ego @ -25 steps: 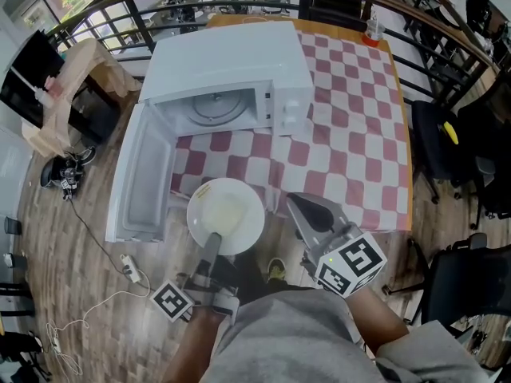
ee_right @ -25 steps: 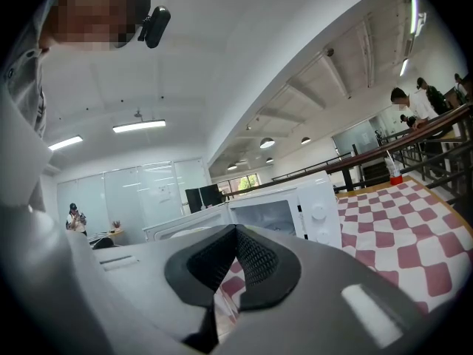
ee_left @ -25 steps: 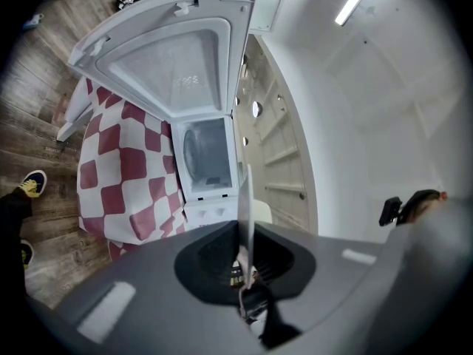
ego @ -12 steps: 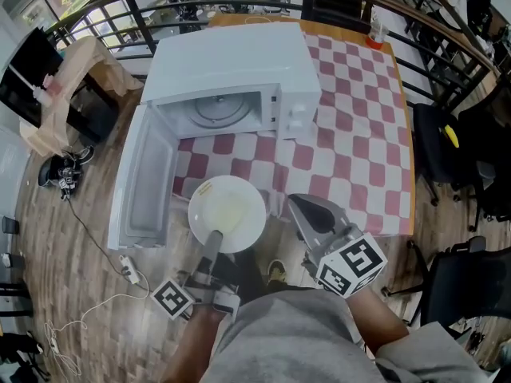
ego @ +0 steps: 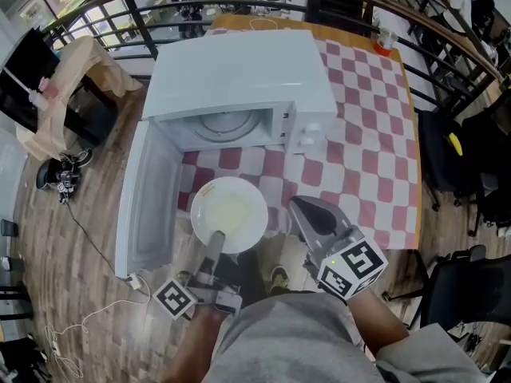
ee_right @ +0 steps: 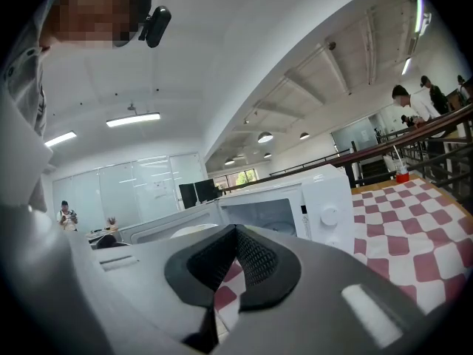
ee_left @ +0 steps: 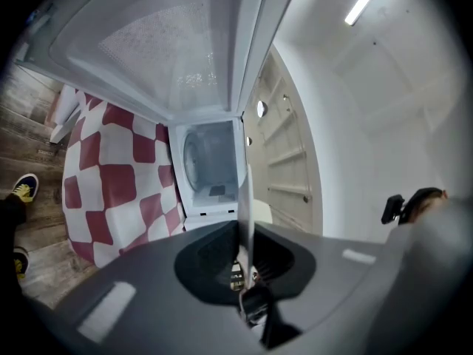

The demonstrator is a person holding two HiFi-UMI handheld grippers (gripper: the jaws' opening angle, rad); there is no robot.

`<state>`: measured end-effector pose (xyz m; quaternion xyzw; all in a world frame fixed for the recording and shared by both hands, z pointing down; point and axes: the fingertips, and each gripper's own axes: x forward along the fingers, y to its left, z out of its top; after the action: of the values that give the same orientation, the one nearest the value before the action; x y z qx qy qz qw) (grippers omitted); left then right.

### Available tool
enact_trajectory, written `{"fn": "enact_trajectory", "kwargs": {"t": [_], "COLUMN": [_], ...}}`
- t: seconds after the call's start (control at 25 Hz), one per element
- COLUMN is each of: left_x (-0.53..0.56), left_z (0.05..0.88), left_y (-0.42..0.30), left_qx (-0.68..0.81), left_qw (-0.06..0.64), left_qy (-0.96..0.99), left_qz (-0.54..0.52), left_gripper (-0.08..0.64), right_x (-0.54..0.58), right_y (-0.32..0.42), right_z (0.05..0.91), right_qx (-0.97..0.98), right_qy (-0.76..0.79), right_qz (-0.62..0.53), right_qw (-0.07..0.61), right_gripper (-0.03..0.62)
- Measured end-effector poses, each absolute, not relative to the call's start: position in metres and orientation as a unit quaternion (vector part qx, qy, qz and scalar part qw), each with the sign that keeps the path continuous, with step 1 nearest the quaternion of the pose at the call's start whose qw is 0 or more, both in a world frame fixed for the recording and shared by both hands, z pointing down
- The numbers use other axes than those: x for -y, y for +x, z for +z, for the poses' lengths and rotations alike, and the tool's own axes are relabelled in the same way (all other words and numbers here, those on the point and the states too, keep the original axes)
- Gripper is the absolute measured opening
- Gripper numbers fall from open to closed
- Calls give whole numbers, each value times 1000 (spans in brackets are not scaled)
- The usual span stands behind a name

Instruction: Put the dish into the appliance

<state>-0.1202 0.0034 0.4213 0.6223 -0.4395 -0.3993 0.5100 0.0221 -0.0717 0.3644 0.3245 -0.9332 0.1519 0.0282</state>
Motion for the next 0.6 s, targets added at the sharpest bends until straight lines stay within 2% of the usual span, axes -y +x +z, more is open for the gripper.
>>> {"fn": "enact_trajectory", "kwargs": {"t": [0.6], "left_x": [83], "left_z": [435], "left_y": [-165], "left_qx": [428], "left_qw": [533], "left_qy": [617], "left_qz": [-390], "left_gripper": [31], "right_x": [145], "right_y": [-31], "right_z": [374], "right_qx": [927], "right_qy": [336], "right_qz": [162], "right_qw": [46], "right_gripper": [-1]}}
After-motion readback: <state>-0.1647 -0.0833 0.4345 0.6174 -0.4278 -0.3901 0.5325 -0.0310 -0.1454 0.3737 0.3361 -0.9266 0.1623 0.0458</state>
